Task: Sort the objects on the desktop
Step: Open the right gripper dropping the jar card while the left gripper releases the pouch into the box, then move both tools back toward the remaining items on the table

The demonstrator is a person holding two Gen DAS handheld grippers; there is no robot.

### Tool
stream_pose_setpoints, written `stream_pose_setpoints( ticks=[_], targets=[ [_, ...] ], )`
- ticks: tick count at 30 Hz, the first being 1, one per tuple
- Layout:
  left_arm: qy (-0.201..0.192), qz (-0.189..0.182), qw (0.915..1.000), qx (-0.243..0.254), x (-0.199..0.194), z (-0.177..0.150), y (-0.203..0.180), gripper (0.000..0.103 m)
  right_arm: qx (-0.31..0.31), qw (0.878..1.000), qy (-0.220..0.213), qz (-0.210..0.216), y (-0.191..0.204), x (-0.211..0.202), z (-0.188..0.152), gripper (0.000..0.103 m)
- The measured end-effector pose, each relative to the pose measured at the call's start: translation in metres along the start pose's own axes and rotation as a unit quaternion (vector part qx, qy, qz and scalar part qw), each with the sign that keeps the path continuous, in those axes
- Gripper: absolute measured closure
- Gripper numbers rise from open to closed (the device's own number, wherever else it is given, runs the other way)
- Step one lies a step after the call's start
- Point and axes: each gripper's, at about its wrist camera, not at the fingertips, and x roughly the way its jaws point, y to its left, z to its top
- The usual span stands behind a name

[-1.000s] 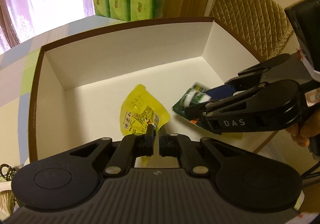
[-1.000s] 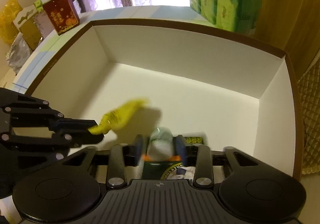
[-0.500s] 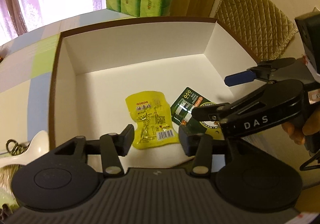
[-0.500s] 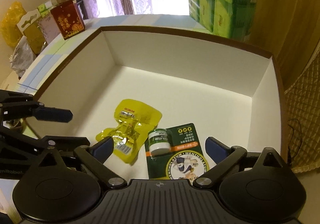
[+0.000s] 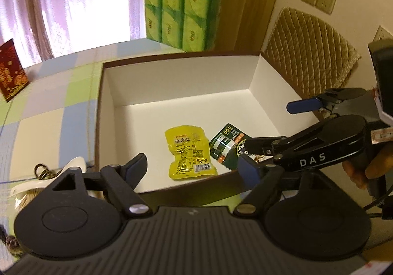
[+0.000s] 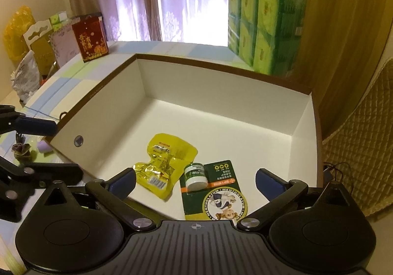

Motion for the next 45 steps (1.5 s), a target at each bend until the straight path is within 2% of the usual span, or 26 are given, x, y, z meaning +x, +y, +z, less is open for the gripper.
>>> stream_pose_setpoints(
  ticks=[11, 23, 30, 40, 45],
  targets=[
    [-0.023, 0.026, 0.9993, -0.014, -0.041, -0.025, 0.004, 0.018, 0.000, 1.000, -0.028, 0.001, 0.021, -0.025, -0.013, 0.002],
    [-0.027, 0.007, 0.9996, -0.005, -0.076, -0.052, 0.034, 0.018, 0.021, 0.999, -0.043, -0.013, 0.075, -0.050, -0.030, 0.002],
    [-0.011, 0.018, 0.9997, -0.009, -0.094, -0.077, 0.081, 0.018, 0.035, 0.999, -0.011, 0.011, 0.126, -0.032, -0.038, 0.002],
    [0.008, 0.057, 0.9980, -0.026, -0.117, -0.109, 0.158, 0.018, 0.022, 0.998, -0.007, 0.062, 0.198, 0.008, -0.042, 0.003],
    [0.012, 0.065, 0.9973, -0.031, -0.122, -0.118, 0.188, 0.018, 0.016, 0.998, 0.004, 0.061, 0.223, 0.036, -0.049, 0.016]
  ],
)
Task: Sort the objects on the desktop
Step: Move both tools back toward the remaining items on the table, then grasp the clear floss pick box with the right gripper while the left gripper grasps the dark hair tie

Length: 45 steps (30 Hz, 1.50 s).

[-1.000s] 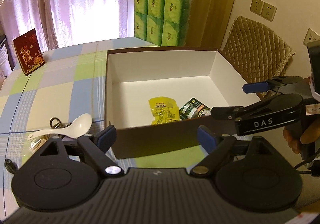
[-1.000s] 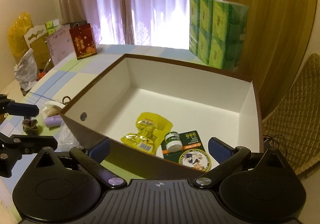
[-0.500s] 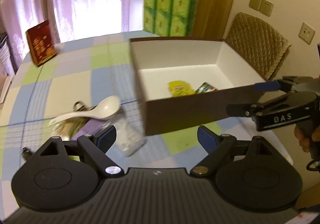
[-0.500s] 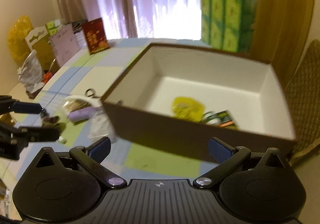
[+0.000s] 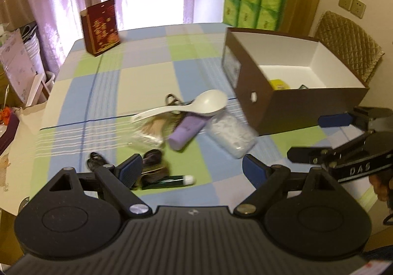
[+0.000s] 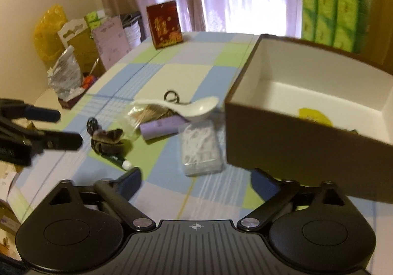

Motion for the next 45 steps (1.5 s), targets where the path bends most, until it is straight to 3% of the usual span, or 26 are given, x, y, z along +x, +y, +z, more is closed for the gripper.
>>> stream_pose_setpoints(
  ticks=[5, 13, 19, 21, 26, 34, 45],
  targets=[
    [0.012, 0.009, 0.9999, -0.001, 0.010, -0.005, 0.024, 0.018, 0.008, 1.000, -0.003, -0.017, 0.004, 0.026, -0.005, 0.024],
    [0.022, 0.003, 0.9997, 0.005, 0.028, -0.001, 0.045, 0.018, 0.007, 0.999, -0.007, -0.046, -0.002, 0.065, 0.001, 0.026],
    [0.029, 0.004, 0.9995, 0.008, 0.038, 0.002, 0.052, 0.018, 0.011, 0.998, -0.004, -0.058, -0.005, 0.083, 0.000, 0.037],
    [0.033, 0.004, 0.9994, 0.006, 0.040, 0.001, 0.054, 0.018, 0.002, 0.999, -0.003, -0.055, -0.003, 0.085, -0.002, 0.047],
    [0.042, 0.003, 0.9991, 0.011, 0.047, -0.002, 0.057, 0.018, -0.030, 0.998, 0.003, -0.064, 0.004, 0.081, -0.006, 0.048],
    [0.050, -0.007, 0.9979, 0.040, 0.063, -0.004, 0.053, 0.020, -0.008, 0.997, 0.023, -0.066, -0.009, 0.050, -0.030, 0.048],
    [0.086, -0.014, 0.9915, 0.096, 0.112, -0.008, 0.043, 0.046, 0.033, 0.995, 0.045, -0.086, -0.022, 0.007, -0.059, 0.048]
  ],
)
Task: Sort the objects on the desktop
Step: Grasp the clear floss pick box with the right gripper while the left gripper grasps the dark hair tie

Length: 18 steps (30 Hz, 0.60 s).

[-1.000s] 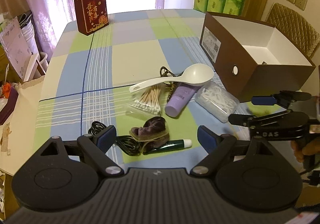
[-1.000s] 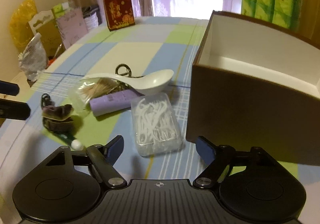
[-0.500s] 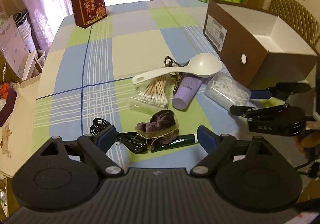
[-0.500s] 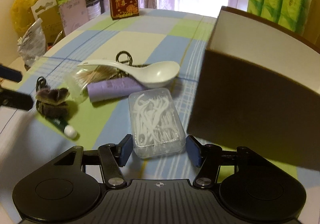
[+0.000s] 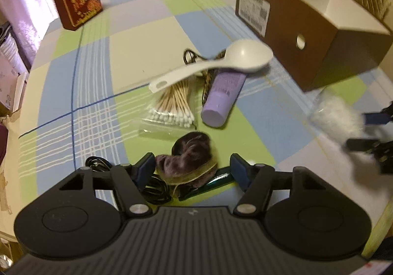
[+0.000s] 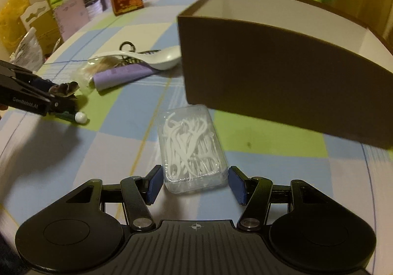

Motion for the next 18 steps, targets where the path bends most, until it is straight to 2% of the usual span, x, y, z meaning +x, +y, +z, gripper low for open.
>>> stream_pose_setpoints(
  ticks=[1, 2, 3, 5, 8, 18],
  targets=[
    [-0.003, 0.000, 1.0000, 0.006, 0.002, 0.000, 0.000, 0.049, 0.001, 1.000, 0.003, 0.005, -0.001, -0.001, -0.001, 0.047],
    [-0.006, -0.003, 0.9999, 0.010, 0.003, 0.000, 0.000, 0.061, 0.003, 1.000, 0.003, 0.009, -0.002, -0.003, -0.001, 0.044],
    [-0.004, -0.007, 0.9999, 0.012, 0.004, 0.001, 0.000, 0.065, 0.006, 1.000, 0.002, 0.009, -0.003, -0.005, -0.001, 0.033],
    [-0.005, -0.013, 0.9998, 0.015, 0.005, 0.004, -0.001, 0.078, 0.008, 1.000, -0.005, 0.004, -0.003, -0.007, 0.001, 0.022],
    [-0.010, -0.011, 0.9997, 0.022, 0.000, 0.006, -0.006, 0.082, 0.002, 1.000, -0.015, 0.007, 0.000, -0.008, 0.007, 0.022],
    [-0.050, -0.021, 0.9985, -0.009, -0.048, 0.008, -0.015, 0.083, -0.051, 0.999, -0.009, 0.003, 0.013, 0.021, 0.025, 0.024]
  ],
)
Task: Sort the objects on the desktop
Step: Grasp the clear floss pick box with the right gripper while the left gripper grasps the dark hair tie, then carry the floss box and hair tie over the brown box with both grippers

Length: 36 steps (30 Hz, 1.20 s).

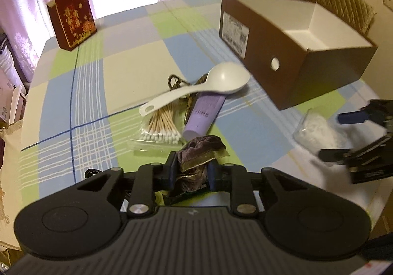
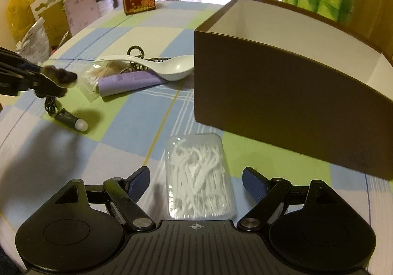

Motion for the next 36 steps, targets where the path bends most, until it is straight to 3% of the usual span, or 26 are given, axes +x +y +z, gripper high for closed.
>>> stream_pose_setpoints(
  ticks=[1, 3, 9, 17, 29, 36],
  targets=[
    [-0.003, 0.000, 1.0000, -0.001, -0.004, 0.000, -0.002, 0.083, -0.004, 1.000, 0.006, -0.002, 0.000, 0.004, 0.001, 0.025],
    [-0.007, -0.001, 1.0000, -0.004, -0.011, 0.001, -0.006, 0.083, -0.011, 1.000, 0.023, -0.004, 0.000, 0.010, 0.001, 0.047],
    [-0.008, 0.001, 0.9999, -0.009, -0.018, -0.002, -0.018, 0.083, -0.021, 0.999, 0.036, 0.004, -0.004, 0.000, -0.009, 0.049],
    [-0.016, -0.021, 0.9996, 0.006, -0.023, 0.004, -0.050, 0.083, 0.000, 1.000, 0.017, 0.003, -0.025, -0.042, -0.017, 0.049],
    [-0.064, -0.071, 0.9934, 0.062, -0.018, 0.054, -0.121, 0.083, 0.039, 0.999, -0.024, -0.022, -0.084, -0.101, -0.006, 0.049],
    [-0.089, -0.082, 0.9895, 0.078, -0.012, 0.084, -0.152, 0.083, 0.036, 0.998, -0.048, -0.024, -0.115, -0.127, 0.009, 0.049]
  ],
)
